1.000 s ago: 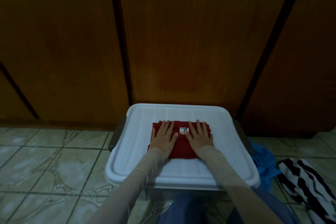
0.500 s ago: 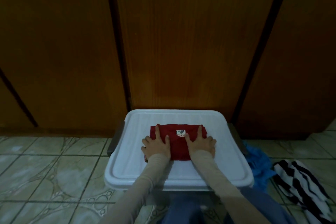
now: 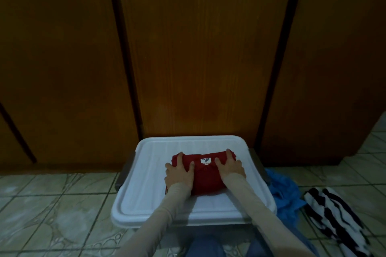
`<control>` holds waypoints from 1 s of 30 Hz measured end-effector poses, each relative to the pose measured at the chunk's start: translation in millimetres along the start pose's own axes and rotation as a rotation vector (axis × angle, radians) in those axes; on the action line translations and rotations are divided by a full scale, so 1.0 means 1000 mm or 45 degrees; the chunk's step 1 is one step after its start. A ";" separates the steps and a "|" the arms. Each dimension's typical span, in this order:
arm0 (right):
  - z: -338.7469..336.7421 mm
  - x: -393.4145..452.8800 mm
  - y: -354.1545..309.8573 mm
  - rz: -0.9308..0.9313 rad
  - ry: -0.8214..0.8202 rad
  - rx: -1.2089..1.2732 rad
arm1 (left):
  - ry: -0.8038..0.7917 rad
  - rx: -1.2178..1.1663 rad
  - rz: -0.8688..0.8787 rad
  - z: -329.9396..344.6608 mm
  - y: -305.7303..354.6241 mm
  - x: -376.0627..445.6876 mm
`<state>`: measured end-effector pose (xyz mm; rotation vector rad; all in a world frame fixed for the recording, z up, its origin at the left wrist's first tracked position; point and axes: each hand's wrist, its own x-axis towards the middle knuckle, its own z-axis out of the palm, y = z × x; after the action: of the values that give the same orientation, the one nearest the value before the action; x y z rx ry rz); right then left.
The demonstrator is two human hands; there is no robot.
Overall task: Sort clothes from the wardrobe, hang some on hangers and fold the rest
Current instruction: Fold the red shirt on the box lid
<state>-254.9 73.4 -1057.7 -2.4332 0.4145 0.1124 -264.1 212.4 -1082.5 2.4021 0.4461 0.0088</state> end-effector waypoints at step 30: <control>-0.395 -0.105 0.233 0.235 1.236 0.157 | -0.433 -0.465 1.169 0.125 0.397 -0.222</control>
<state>-439.0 -316.9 -870.3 -2.1687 1.0189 -1.0135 -332.6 -217.8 -902.1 1.9889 -0.7612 0.0803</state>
